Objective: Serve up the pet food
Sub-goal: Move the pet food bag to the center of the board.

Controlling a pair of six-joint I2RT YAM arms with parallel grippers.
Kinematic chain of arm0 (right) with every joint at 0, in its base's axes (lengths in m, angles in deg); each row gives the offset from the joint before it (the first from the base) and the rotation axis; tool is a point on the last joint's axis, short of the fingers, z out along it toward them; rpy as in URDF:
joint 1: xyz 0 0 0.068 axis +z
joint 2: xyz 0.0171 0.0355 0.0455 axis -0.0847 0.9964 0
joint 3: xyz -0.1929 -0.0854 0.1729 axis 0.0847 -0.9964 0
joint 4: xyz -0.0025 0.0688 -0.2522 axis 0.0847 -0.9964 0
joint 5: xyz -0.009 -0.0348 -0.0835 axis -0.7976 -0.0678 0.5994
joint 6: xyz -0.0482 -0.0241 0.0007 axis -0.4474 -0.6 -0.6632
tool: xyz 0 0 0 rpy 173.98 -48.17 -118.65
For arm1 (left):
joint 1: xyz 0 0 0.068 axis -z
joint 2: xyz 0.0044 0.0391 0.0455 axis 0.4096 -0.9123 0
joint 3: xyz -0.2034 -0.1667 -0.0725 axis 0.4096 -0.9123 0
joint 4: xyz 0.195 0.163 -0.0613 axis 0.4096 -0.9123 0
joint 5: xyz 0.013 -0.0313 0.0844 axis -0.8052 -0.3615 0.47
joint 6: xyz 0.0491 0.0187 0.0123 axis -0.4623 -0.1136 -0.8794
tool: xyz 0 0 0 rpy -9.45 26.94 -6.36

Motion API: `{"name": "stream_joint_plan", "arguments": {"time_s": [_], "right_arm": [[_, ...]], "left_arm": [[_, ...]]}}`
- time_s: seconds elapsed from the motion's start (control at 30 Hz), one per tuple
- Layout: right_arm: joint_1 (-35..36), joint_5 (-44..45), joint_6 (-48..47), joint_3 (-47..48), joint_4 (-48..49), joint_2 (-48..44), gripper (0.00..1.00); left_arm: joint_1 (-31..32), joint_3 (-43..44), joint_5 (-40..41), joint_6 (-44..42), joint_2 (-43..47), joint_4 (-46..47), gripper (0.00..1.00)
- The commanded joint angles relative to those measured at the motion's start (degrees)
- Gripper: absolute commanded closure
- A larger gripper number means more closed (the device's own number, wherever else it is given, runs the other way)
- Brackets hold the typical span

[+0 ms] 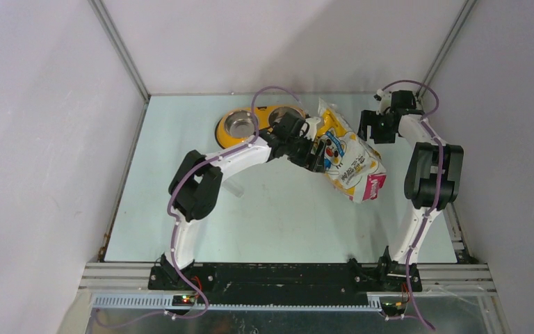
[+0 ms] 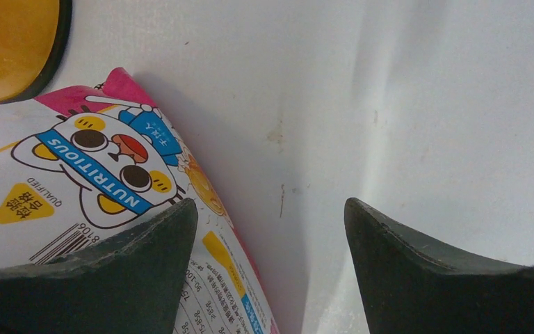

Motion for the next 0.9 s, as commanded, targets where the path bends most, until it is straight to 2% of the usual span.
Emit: {"name": "stream_joint_plan", "arguments": {"time_s": [0.0, 0.37, 0.87], "right_arm": [[3.5, -7.1, -2.7, 0.6, -7.2, 1.3, 0.19], [5.0, -13.3, -6.3, 2.1, -12.5, 3.1, 0.21], [9.3, -14.8, -9.4, 2.7, -15.3, 3.4, 0.2]], "left_arm": [[0.9, 1.2, 0.7, 1.3, 1.8, 1.0, 0.12], [1.4, -0.5, 1.2, 2.5, 3.0, 1.8, 0.12], [2.0, -8.6, 5.7, 5.8, 8.5, 5.2, 0.12]]}}
